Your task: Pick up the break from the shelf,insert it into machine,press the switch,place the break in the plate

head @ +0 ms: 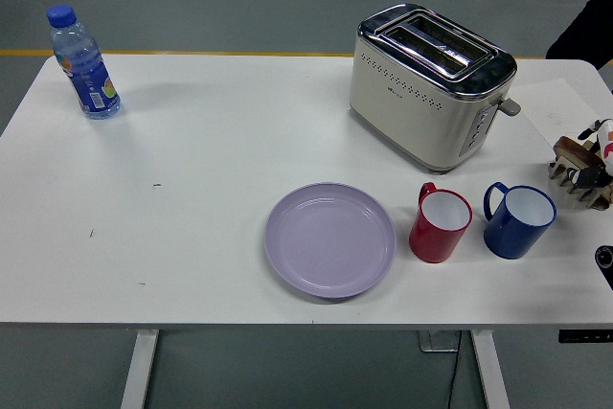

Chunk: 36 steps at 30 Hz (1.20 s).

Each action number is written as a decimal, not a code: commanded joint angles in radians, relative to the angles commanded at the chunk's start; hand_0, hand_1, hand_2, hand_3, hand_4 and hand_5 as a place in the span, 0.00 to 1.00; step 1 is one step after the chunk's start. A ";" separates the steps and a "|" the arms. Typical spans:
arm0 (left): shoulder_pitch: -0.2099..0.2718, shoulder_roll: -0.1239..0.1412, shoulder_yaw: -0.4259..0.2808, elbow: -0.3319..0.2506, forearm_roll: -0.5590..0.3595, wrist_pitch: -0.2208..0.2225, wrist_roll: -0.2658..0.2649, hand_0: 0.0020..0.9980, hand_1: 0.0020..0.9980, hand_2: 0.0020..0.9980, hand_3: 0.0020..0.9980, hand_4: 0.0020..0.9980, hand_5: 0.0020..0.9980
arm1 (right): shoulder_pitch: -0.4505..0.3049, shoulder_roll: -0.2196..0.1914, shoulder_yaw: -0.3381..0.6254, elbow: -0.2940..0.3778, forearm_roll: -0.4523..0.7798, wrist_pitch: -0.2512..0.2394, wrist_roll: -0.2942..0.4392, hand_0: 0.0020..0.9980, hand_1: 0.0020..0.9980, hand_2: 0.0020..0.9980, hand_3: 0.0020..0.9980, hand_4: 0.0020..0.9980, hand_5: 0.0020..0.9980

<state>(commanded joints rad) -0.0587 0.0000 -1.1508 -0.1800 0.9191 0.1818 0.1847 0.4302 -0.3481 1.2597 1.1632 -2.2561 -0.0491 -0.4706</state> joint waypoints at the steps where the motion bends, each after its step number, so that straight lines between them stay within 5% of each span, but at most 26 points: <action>1: 0.001 0.000 0.000 0.000 0.001 0.000 0.000 0.71 0.68 0.76 0.71 0.55 0.94 | 0.004 -0.001 -0.005 -0.004 -0.003 -0.001 -0.004 0.50 0.48 0.50 0.63 0.76 0.16; 5: 0.003 0.000 0.000 0.000 0.002 0.000 0.001 0.71 0.68 0.76 0.71 0.55 0.94 | 0.011 -0.004 -0.017 -0.014 -0.006 -0.021 -0.021 0.50 0.48 0.50 0.63 0.76 0.16; 6: 0.003 0.000 0.000 0.000 0.003 0.000 0.001 0.72 0.68 0.75 0.71 0.55 0.94 | 0.011 -0.004 -0.019 -0.015 -0.007 -0.025 -0.024 0.38 0.42 0.45 0.57 0.60 0.10; 12: 0.004 0.000 -0.001 0.000 0.004 0.000 0.001 0.72 0.67 0.75 0.71 0.55 0.94 | 0.017 -0.005 -0.028 -0.025 -0.006 -0.028 -0.027 0.32 0.39 0.44 0.54 0.54 0.06; 36: 0.001 0.000 0.001 0.000 -0.005 0.001 -0.003 0.72 0.67 0.75 0.71 0.55 0.94 | 0.040 -0.044 -0.025 0.007 -0.012 -0.102 -0.002 0.22 0.34 0.42 0.50 0.48 0.00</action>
<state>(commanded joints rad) -0.0573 0.0000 -1.1500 -0.1800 0.9143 0.1833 0.1822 0.4703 -0.3923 1.2349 1.1706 -2.2684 -0.1510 -0.4724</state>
